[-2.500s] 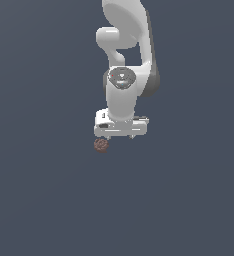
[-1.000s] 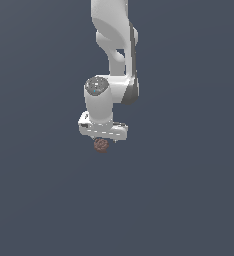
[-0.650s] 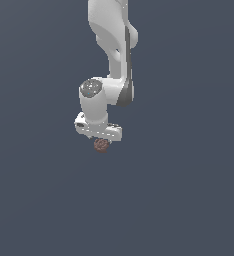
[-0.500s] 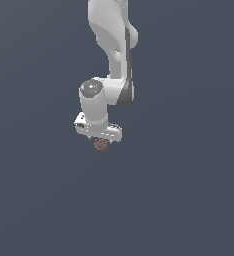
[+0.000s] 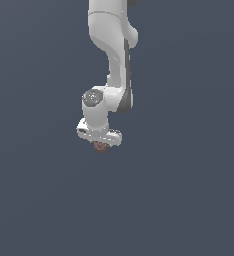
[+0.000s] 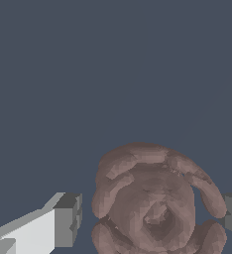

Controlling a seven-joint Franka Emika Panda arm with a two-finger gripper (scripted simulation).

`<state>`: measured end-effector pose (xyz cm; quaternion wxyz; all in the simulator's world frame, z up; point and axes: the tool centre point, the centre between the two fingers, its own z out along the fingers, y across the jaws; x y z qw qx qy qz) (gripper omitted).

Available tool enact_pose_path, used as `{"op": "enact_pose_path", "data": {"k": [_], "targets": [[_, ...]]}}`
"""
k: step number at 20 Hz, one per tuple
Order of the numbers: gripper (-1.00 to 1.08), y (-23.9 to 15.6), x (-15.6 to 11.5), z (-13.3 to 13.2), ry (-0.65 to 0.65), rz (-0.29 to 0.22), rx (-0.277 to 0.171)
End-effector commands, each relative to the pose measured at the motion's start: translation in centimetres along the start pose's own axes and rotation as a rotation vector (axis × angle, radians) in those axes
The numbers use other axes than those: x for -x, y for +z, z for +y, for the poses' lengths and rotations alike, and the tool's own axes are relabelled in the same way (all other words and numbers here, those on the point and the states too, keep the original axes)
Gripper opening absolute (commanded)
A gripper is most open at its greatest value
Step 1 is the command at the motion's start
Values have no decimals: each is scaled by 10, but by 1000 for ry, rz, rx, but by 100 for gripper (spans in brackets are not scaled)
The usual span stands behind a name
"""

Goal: Pick up the object and move it to a goal position.

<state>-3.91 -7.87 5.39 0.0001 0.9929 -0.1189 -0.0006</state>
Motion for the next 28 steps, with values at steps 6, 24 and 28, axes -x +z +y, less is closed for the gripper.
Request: {"op": "enact_pose_path", "data": {"k": [6,24,28], "targets": [[-100,13,-1,0,1,1,0],[-100,3,-14,0,1,2,-1],[-100,-7,-29,1,1,2,-1]]}}
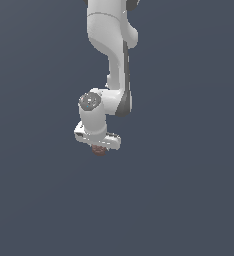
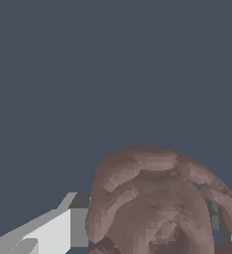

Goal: Pick up the object and move it to a goal position.

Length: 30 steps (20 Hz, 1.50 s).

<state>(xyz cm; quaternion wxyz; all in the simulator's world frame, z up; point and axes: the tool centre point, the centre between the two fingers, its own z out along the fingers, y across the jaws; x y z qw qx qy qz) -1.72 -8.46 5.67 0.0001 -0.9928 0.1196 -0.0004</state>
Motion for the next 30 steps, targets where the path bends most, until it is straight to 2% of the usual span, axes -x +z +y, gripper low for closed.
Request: {"op": "enact_pose_path", "data": {"k": [1,17,30], "targets": [[-100,-7,-10,0,0,1,0],[-100,-62,-94,1,0,0,1],[-100,-75,-117,1,0,-1,0]]}}
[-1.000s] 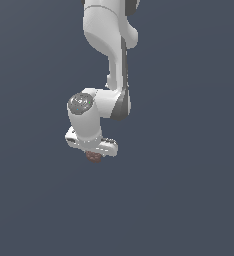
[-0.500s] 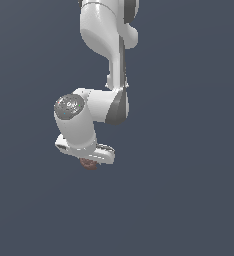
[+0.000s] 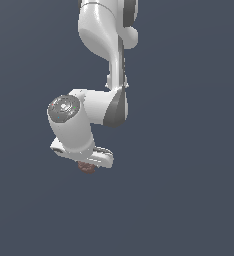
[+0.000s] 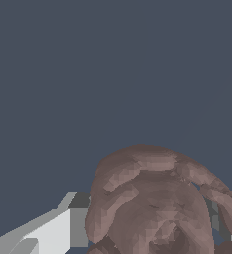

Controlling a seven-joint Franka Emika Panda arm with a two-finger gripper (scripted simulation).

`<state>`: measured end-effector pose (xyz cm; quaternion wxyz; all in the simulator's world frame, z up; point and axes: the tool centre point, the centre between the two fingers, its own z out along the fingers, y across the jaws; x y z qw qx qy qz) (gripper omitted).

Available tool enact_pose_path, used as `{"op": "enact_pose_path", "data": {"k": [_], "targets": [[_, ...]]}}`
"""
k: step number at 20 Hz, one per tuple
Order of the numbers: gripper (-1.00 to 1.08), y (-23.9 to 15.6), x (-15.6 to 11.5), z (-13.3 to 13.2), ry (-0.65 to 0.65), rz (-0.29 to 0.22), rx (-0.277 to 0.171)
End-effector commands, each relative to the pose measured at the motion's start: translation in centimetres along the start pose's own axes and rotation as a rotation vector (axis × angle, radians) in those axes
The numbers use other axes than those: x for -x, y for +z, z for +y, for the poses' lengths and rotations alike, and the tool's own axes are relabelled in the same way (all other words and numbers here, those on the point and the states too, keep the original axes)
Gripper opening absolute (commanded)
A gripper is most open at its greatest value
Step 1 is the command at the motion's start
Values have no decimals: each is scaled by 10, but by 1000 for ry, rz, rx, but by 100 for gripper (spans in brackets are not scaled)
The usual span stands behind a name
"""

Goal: Pick up the object and move it to a goal position.

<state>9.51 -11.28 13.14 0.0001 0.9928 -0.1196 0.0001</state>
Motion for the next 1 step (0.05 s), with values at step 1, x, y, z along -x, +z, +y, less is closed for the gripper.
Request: {"op": "enact_pose_path", "data": {"k": [1], "targets": [[-100,-1,-1,0,0,0,0]]}}
